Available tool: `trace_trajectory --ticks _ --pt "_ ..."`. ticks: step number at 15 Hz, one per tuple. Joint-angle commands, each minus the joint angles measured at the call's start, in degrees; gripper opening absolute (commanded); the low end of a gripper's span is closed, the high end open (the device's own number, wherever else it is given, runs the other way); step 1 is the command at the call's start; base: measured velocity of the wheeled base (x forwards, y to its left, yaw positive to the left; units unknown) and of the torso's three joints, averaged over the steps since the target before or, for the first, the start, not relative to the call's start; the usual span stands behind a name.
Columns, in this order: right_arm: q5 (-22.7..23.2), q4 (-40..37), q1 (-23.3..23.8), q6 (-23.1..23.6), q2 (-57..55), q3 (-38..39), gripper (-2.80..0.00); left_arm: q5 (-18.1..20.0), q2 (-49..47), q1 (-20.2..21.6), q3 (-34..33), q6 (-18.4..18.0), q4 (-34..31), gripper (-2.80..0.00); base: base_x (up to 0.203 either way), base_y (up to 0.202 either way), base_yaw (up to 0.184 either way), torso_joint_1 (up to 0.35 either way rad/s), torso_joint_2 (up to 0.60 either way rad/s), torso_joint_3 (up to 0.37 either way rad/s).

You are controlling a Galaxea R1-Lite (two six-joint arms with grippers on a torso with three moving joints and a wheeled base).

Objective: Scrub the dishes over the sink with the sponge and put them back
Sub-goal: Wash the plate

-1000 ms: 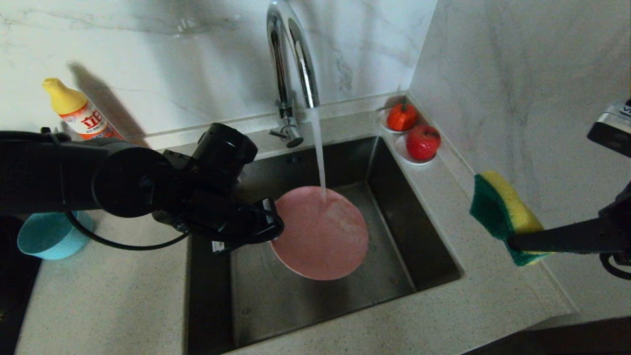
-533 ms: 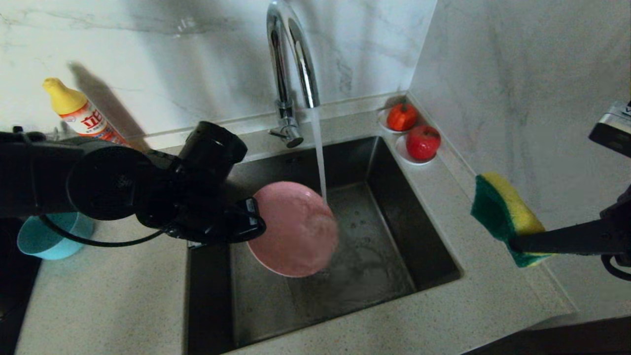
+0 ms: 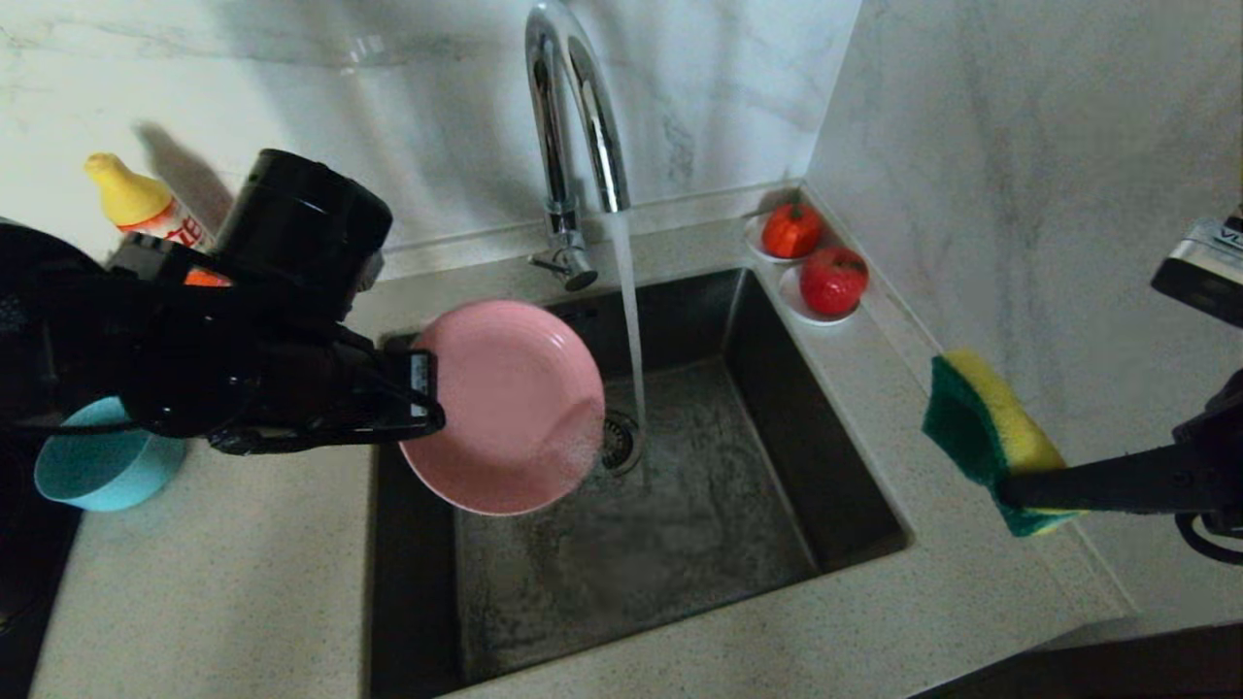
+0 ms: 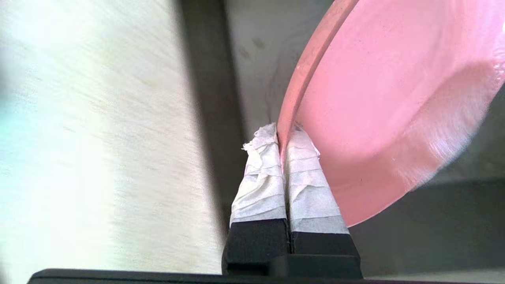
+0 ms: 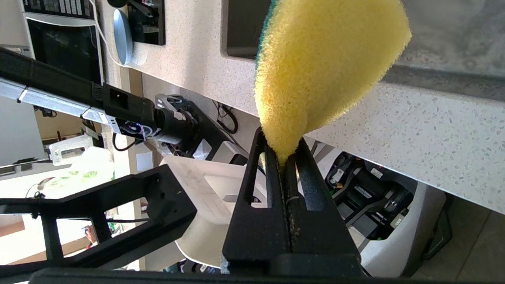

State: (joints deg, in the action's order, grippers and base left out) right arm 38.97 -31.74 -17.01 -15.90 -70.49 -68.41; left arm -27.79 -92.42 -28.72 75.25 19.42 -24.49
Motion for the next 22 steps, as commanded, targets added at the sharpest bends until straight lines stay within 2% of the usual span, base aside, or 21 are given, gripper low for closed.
trace_trajectory --ticks 1,3,5,6,9,12,14,16,20,21,22 --pt "0.2 -0.2 0.0 -0.1 0.2 0.1 -2.80 -3.6 3.3 -0.4 0.1 -2.2 0.0 -2.80 0.000 0.000 0.000 0.000 0.00 0.000" --pt "0.2 -0.2 0.3 0.0 0.0 0.5 -2.80 -6.9 5.1 -0.9 0.2 -6.9 1.4 -2.80 0.000 0.000 0.000 0.000 0.00 0.000" --pt "0.2 -0.2 0.3 0.0 0.2 0.6 -2.80 -7.5 6.2 -1.0 0.2 -11.5 3.7 -2.80 0.000 0.000 0.000 0.000 0.00 0.000" --pt "0.2 -0.1 0.4 0.0 0.2 0.8 -2.80 -8.2 6.5 -1.0 0.2 -15.4 5.6 -2.80 0.000 0.000 0.000 0.000 0.00 0.000" --pt "0.2 0.7 0.3 -0.1 0.1 1.7 -2.80 -10.7 7.9 -2.2 -0.1 -23.2 9.0 -2.80 0.000 0.000 0.000 0.000 0.00 0.000" --pt "0.2 1.4 0.3 -0.1 0.1 2.4 -2.80 -11.4 10.3 -2.6 -2.6 -30.1 13.5 -2.80 0.000 0.000 0.000 0.000 0.00 0.000" --pt "0.2 1.4 0.3 -0.1 0.2 2.5 -2.80 -11.7 11.0 -2.6 -4.4 -35.6 20.2 -2.80 0.000 0.000 0.000 0.000 0.00 0.000" --pt "0.2 1.4 0.3 0.0 0.0 2.5 -2.80 -12.0 11.2 -2.6 -7.6 -41.6 30.3 -2.80 0.000 0.000 0.000 0.000 0.00 0.000" --pt "0.2 1.4 0.3 -0.1 -0.1 2.4 -2.80 -11.8 10.4 -2.5 -16.9 -56.0 57.1 -2.80 0.000 0.000 0.000 0.000 0.00 0.000" --pt "0.2 1.4 0.3 -0.1 -0.1 2.3 -2.80 -11.6 10.1 -2.5 -18.9 -58.4 61.2 -2.80 0.000 0.000 0.000 0.000 0.00 0.000" --pt "0.2 1.4 0.3 -0.1 0.0 2.3 -2.80 -11.6 10.1 -2.5 -19.3 -59.0 62.2 -2.80 0.000 0.000 0.000 0.000 0.00 0.000"
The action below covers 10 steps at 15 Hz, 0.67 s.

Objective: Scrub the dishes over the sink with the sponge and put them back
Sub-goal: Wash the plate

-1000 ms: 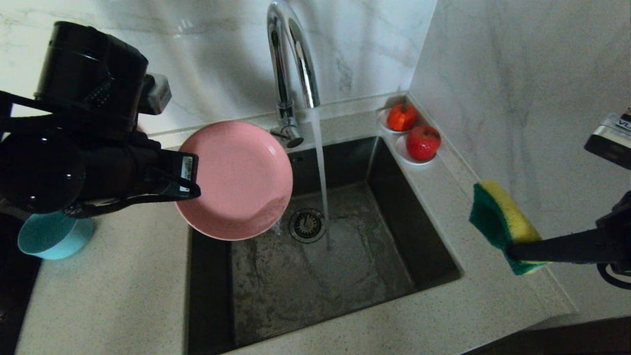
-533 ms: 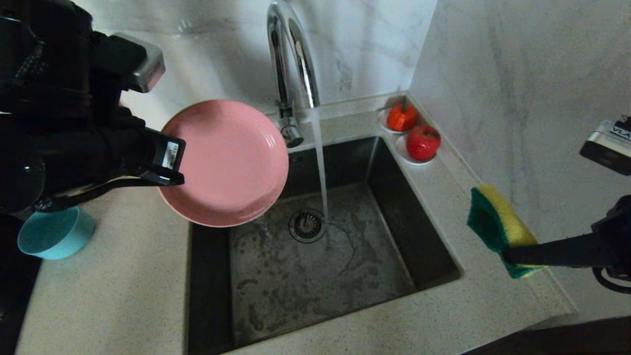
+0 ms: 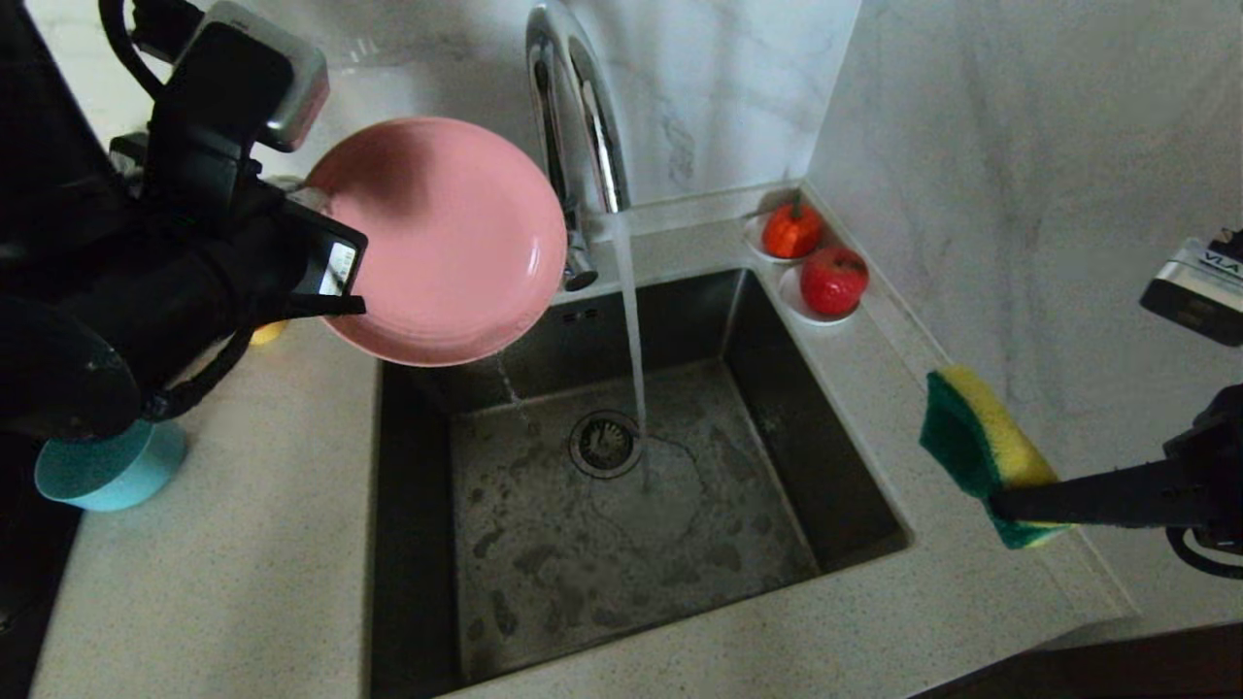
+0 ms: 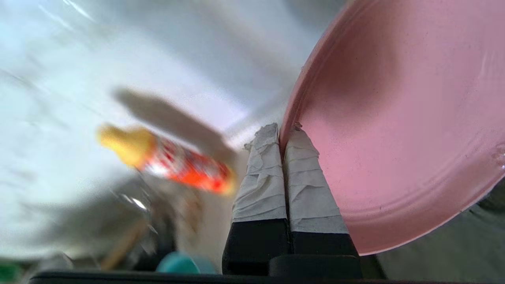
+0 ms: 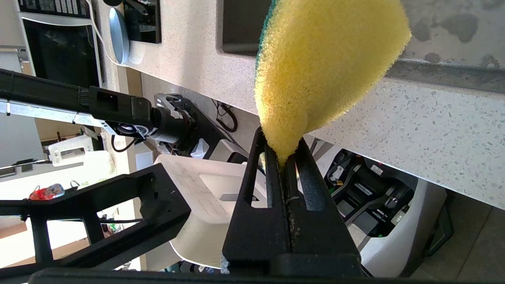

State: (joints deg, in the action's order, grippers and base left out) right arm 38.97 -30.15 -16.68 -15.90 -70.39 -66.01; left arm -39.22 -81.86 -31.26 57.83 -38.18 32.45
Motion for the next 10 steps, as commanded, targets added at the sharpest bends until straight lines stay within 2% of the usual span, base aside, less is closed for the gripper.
trace_trajectory --ticks 1,4,7,8,9,10 --pt "0.2 -0.2 0.0 -0.1 0.1 -0.1 -2.80 0.0 -0.2 0.0 -1.3 -1.2 5.2 -2.80 0.000 0.000 0.000 0.000 0.00 0.000" --pt "0.3 -0.4 0.0 -0.1 1.2 -0.6 -2.80 -0.6 0.5 0.1 -0.6 1.2 -0.7 -2.80 0.000 0.000 0.000 0.000 0.00 0.000" --pt "0.9 -0.8 -1.1 -0.2 3.6 -0.7 -2.80 0.1 3.7 -0.1 1.4 8.5 -18.7 -2.80 0.000 0.000 0.000 0.000 0.00 0.000" --pt "1.4 -0.9 -2.2 -0.3 4.2 -0.7 -2.80 1.6 4.6 -0.1 3.3 13.1 -26.0 -2.80 0.000 0.000 0.000 0.000 0.00 0.000" --pt "1.7 -1.4 -3.4 -0.4 4.3 -0.6 -2.80 4.1 5.0 -0.1 5.7 19.5 -34.2 -2.80 0.000 0.000 0.000 0.000 0.00 0.000" --pt "1.8 -2.0 -4.6 -0.5 4.6 -0.5 -2.80 7.1 5.3 -0.1 7.8 24.4 -42.0 -2.80 0.000 0.000 0.000 0.000 0.00 0.000"
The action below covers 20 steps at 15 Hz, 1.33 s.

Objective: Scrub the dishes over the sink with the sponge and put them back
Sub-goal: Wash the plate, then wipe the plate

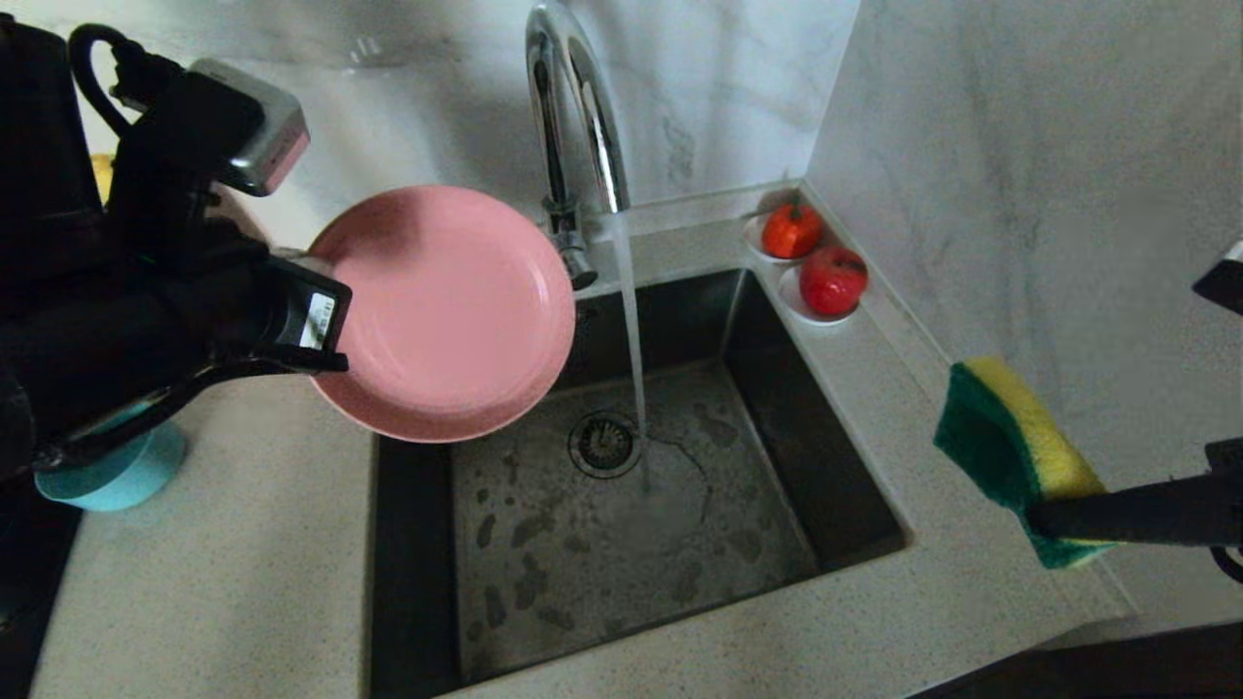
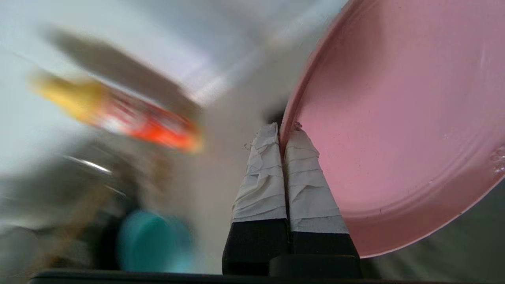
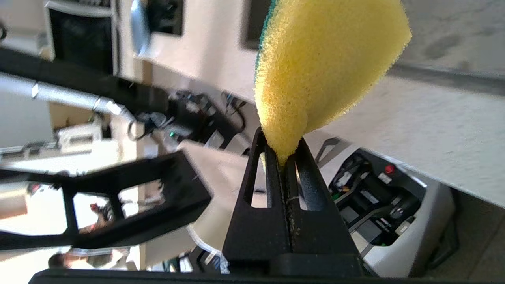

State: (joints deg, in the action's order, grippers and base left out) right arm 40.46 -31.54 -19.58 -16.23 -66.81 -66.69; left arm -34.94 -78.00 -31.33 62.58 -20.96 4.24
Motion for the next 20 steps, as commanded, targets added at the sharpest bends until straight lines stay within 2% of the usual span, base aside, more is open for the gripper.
trace_trajectory --ticks 1,2,3,4,8,11,15,18,20 --pt "0.4 -1.2 -3.4 -0.2 1.4 0.4 -2.80 7.4 1.9 0.0 5.4 11.9 -21.4 -2.80 0.000 0.000 0.000 0.000 0.00 0.000" --pt "0.5 -1.5 -5.7 -0.4 1.8 0.8 -2.80 14.7 2.9 0.0 7.6 16.2 -28.5 -2.80 0.000 0.000 0.000 0.000 0.00 0.000" --pt "0.5 -2.0 -7.8 -0.6 2.2 1.4 -2.80 20.7 4.3 0.0 9.0 19.0 -33.4 -2.80 0.000 0.000 0.000 0.000 0.00 0.000" --pt "0.6 -2.7 -9.1 -0.6 2.3 1.6 -2.80 22.6 5.8 0.0 8.8 20.2 -35.3 -2.80 0.000 0.000 0.000 0.000 0.00 0.000" --pt "1.0 -3.6 -16.2 -2.1 2.2 2.1 -2.80 23.9 12.1 -0.7 1.7 18.5 -36.1 -2.80 0.000 0.000 0.000 0.000 0.00 0.000" --pt "1.4 -3.3 -21.0 -3.8 -1.1 1.7 -2.80 27.3 16.1 -3.4 -2.5 18.4 -35.5 -2.80 0.000 0.000 0.000 0.000 0.00 0.000" --pt "1.4 -3.4 -24.4 -4.1 -6.9 -2.7 -2.80 27.5 14.6 -4.7 -2.2 19.8 -29.0 -2.80 0.000 0.000 0.000 0.000 0.00 0.000" --pt "1.4 -3.7 -26.8 -4.9 -11.0 -7.5 -2.80 27.5 14.0 -9.8 -2.2 20.0 -28.3 -2.80 0.000 0.000 0.000 0.000 0.00 0.000" --pt "1.4 -3.7 -28.8 -5.3 -13.2 -9.1 -2.80 27.5 13.3 -10.3 -2.7 19.9 -28.1 -2.80 0.000 0.000 0.000 0.000 0.00 0.000"
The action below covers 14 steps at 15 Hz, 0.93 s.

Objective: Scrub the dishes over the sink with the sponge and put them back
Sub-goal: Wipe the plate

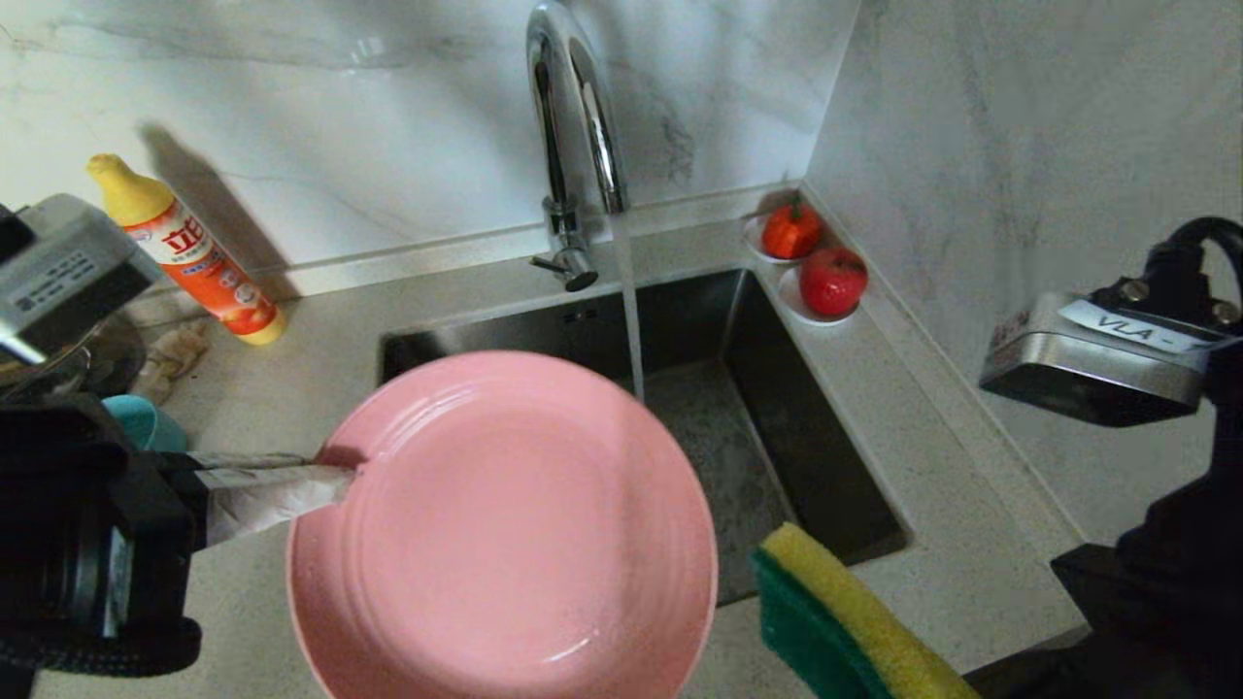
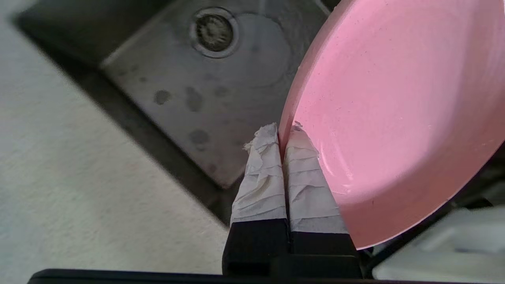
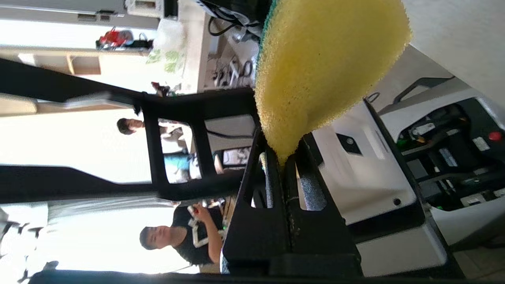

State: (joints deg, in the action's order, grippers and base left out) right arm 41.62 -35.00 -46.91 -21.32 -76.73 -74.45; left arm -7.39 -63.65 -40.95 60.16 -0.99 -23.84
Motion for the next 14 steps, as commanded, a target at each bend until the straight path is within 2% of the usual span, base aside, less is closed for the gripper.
trace_trajectory --ticks 1,8,12,14 --pt "0.2 -0.3 -2.5 -0.3 -4.4 -2.1 -2.80 -0.2 -1.6 -0.7 -0.4 -0.4 0.1 -2.80 0.000 0.000 0.000 0.000 0.00 0.000" --pt "0.2 -0.2 -4.6 -1.1 -12.0 -7.0 -2.80 -0.2 -2.2 -2.0 0.3 -0.7 3.3 -2.80 0.000 0.000 0.000 0.000 0.00 0.000" --pt "0.2 -0.9 -4.7 -2.6 -17.2 -12.7 -2.80 0.0 -1.2 -2.1 0.0 0.7 5.2 -2.80 0.000 0.000 0.000 0.000 0.00 0.000" --pt "0.2 -1.2 -4.6 -3.7 -20.0 -15.1 -2.80 1.6 0.6 -2.1 -1.6 3.5 5.2 -2.80 0.000 0.000 0.000 0.000 0.00 0.000"
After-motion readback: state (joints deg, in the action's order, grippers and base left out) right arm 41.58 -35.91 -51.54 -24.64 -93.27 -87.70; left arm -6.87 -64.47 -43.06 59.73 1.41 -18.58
